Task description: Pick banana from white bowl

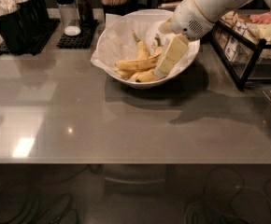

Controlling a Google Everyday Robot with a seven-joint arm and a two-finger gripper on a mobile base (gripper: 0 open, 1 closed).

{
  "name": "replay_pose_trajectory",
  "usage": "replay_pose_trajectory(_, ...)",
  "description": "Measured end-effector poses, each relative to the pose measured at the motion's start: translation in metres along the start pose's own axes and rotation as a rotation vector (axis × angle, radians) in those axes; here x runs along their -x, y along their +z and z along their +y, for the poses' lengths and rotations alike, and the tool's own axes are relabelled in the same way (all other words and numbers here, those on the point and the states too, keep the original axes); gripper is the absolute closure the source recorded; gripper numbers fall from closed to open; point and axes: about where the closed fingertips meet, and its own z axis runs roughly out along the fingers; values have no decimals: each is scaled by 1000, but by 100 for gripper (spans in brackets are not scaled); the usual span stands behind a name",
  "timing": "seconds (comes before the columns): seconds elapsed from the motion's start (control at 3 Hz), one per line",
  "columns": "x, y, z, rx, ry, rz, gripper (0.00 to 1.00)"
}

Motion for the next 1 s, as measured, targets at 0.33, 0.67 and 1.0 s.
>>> replay_pose_trajectory(0.33, 0, 0, 0, 0, 0, 0, 18)
replay_pose_trajectory(0.67, 0, 0, 0, 0, 0, 0, 42)
replay_pose_trajectory(1.0, 9, 16, -11, 20, -24, -16, 51)
